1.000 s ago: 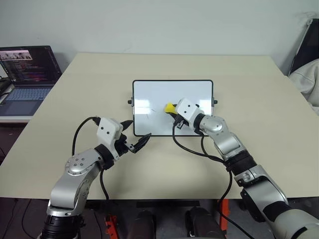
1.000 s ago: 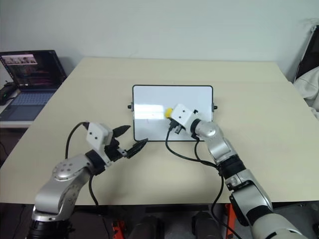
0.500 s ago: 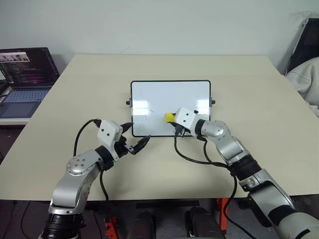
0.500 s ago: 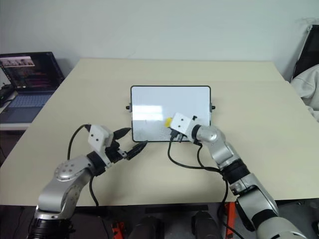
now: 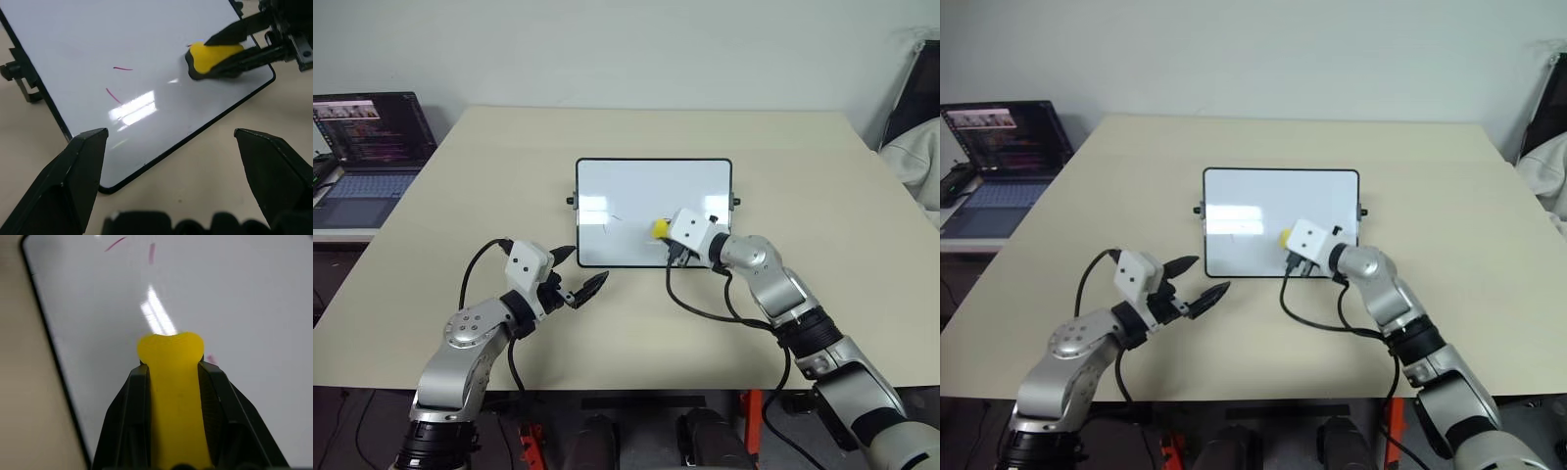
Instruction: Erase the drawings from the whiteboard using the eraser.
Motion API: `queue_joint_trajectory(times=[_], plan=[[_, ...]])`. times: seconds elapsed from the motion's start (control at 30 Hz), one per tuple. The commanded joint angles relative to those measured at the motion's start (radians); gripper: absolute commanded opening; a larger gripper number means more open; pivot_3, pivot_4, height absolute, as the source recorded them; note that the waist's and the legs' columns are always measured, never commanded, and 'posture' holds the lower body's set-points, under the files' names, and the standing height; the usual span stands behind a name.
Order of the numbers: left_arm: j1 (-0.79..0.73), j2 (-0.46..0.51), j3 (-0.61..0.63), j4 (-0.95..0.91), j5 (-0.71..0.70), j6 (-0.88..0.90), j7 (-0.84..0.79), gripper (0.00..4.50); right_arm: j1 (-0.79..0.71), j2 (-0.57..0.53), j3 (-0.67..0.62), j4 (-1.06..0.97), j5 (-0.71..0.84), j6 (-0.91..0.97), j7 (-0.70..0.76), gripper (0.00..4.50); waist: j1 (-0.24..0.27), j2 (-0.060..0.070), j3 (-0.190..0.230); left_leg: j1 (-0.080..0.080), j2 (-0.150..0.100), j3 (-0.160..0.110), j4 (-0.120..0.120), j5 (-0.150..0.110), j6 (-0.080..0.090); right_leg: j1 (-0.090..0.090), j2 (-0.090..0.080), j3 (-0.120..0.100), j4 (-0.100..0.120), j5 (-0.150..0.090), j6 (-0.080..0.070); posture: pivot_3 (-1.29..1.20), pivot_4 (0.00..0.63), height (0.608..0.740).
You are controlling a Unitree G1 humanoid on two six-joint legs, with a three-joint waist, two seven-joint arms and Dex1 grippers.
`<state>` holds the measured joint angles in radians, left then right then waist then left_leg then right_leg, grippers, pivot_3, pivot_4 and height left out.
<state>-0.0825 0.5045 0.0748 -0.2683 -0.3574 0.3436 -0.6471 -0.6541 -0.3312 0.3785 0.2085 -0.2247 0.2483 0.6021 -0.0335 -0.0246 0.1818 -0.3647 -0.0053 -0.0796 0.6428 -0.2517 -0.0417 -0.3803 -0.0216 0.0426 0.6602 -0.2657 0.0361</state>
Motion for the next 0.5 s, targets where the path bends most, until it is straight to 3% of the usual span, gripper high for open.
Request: queue_joint_trajectory(times=[0.03, 0.13, 0.5], plan=[[-0.010, -0.002, 0.003, -0.013, -0.002, -0.022, -0.008, 4.50, -0.019, 0.007, -0.073, 0.099, -0.035, 0.040, -0.140, 0.99, 0.000, 0.000, 0.000, 0.000, 0.000, 0.000, 0.000, 0.000, 0.000, 0.000, 0.000, 0.000, 0.000, 0.000, 0.000, 0.00, 0.150, 0.740], [-0.008, -0.004, -0.002, -0.018, -0.004, -0.018, -0.010, 4.50, -0.055, 0.008, -0.122, 0.137, -0.022, 0.033, -0.209, 0.99, 0.001, 0.001, 0.001, 0.000, 0.000, 0.000, 0.001, 0.000, 0.000, 0.000, 0.000, 0.000, 0.001, -0.001, -0.002, 0.00, 0.150, 0.740], [-0.011, -0.004, -0.012, -0.038, -0.012, -0.002, -0.016, 4.50, 0.020, -0.039, -0.045, 0.108, -0.031, 0.084, -0.053, 0.99, 0.005, -0.001, 0.000, 0.000, 0.000, 0.001, 0.000, 0.001, 0.001, 0.001, 0.000, 0.000, -0.002, -0.001, -0.001, 0.00, 0.150, 0.740]])
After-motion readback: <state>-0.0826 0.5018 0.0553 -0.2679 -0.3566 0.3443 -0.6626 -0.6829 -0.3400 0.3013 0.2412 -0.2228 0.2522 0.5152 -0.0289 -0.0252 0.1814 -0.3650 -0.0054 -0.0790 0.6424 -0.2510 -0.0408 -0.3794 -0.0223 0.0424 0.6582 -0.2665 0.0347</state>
